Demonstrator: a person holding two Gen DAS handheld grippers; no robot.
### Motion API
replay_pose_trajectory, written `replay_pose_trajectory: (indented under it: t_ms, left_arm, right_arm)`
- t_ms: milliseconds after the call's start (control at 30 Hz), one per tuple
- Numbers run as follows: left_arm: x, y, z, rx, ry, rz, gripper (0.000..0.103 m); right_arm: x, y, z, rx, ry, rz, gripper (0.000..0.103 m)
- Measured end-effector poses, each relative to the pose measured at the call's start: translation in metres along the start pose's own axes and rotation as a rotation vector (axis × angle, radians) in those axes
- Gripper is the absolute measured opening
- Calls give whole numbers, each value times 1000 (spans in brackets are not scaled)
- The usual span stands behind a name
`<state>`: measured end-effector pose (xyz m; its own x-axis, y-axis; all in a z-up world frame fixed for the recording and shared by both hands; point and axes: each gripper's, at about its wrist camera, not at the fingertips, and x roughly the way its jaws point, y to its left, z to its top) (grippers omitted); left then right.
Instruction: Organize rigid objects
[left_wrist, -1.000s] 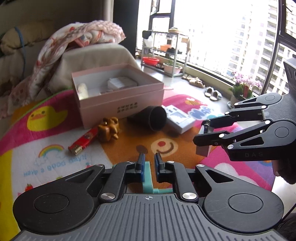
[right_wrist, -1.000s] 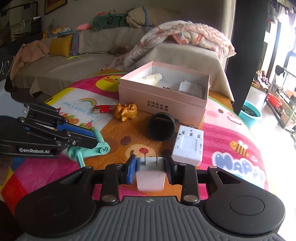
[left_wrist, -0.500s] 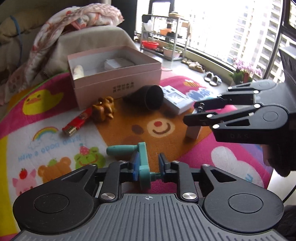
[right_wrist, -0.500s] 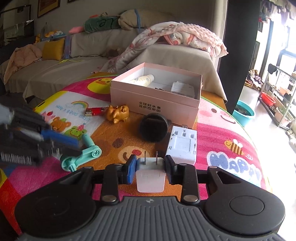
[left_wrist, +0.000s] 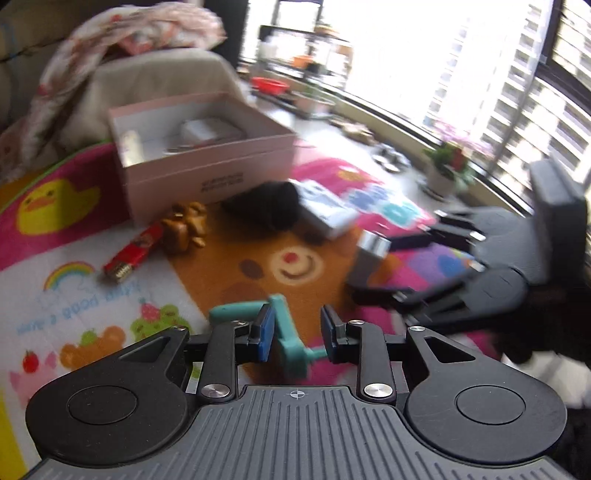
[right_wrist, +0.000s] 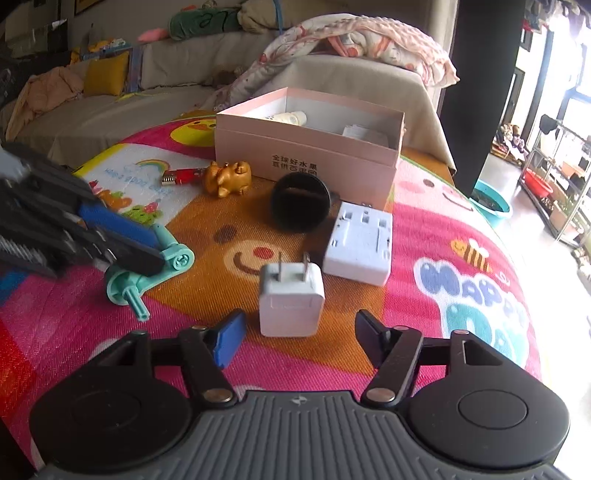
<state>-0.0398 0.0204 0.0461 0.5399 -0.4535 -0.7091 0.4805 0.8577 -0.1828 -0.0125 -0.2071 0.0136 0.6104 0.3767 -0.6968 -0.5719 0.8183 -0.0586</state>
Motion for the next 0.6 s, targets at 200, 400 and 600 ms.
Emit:
replay_pose_trajectory:
  t_ms: [200, 400, 600]
  left_arm:
    - [10, -31, -20, 277, 101, 114, 30]
    - [43, -14, -2, 89, 11, 168, 34]
    - [61, -17, 9, 75, 0, 196, 40]
  right_arm:
    - [3, -8, -2, 41, 1, 16, 77]
    - [8, -9, -2, 48, -7, 1, 85]
    - [9, -13, -5, 75, -17, -8, 92]
